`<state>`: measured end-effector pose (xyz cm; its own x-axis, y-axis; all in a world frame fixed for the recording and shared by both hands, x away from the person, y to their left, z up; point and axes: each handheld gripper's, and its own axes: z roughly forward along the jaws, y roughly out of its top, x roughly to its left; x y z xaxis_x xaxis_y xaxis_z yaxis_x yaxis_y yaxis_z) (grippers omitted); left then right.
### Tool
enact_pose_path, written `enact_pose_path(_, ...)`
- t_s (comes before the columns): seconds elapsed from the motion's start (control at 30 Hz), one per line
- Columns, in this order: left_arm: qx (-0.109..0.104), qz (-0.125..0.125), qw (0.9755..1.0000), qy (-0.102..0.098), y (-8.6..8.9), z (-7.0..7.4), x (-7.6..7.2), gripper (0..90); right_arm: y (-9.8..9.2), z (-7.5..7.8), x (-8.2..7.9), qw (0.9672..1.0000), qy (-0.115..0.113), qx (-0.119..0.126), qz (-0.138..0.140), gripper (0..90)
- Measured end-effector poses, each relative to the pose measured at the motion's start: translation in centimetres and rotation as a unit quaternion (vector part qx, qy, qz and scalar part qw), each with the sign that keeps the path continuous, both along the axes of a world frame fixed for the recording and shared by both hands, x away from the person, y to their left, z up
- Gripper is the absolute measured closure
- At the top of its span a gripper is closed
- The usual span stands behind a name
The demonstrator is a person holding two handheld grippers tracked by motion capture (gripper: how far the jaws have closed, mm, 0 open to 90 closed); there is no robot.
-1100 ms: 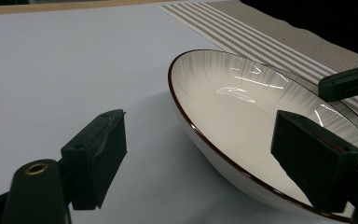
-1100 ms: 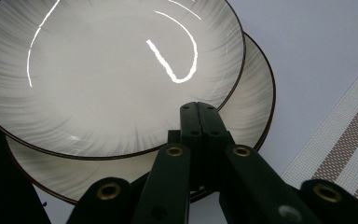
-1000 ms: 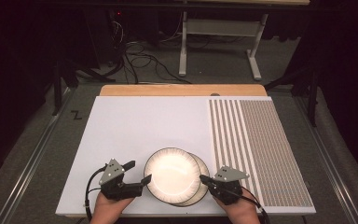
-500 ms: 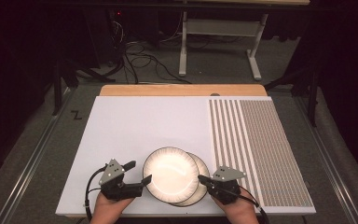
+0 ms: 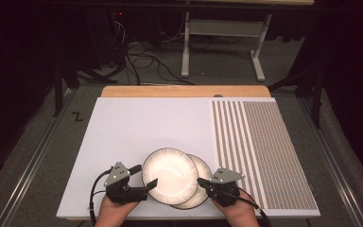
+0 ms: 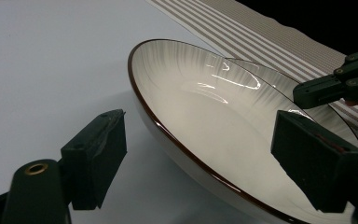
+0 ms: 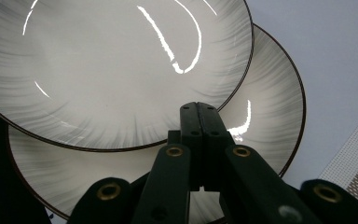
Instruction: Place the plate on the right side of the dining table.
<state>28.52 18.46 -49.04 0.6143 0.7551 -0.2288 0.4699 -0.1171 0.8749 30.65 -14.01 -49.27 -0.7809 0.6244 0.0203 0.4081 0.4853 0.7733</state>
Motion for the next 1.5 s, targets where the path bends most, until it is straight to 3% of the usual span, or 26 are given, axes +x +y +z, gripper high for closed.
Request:
enact_pose_path(0.2, -0.012, -0.002, 0.9996, 0.024, -0.2, -0.3, 0.3, 21.4, 0.3, 0.0, 0.2, 1.0000, 0.002, 0.000, 0.002, 90.0)
enact_pose_path(0.5, 0.001, -0.009, 0.9988, 0.048, -0.8, -0.7, 0.4, 27.0, 0.6, 0.0, 0.1, 0.9999, 0.010, 0.003, 0.008, 90.0)
enact_pose_path(0.73, 0.004, 0.008, 0.9990, 0.044, -0.9, -0.6, 0.5, 28.7, 1.1, 0.1, -0.1, 0.9998, 0.010, 0.000, 0.016, 90.0)
enact_pose_path(0.97, -0.007, 0.012, 0.9983, 0.057, -0.8, -0.6, 0.5, 35.2, 1.6, 0.1, -0.4, 0.9997, 0.011, -0.006, 0.020, 90.0)
enact_pose_path(1.37, -0.028, 0.022, 0.9934, 0.109, -0.6, -0.6, 0.8, 42.6, 1.5, 0.1, -0.3, 0.9997, 0.011, -0.004, 0.020, 90.0)
enact_pose_path(1.5, -0.027, 0.027, 0.9930, 0.112, -0.6, -0.5, 0.8, 45.6, 1.5, 0.1, -0.3, 0.9997, 0.010, -0.002, 0.020, 90.0)
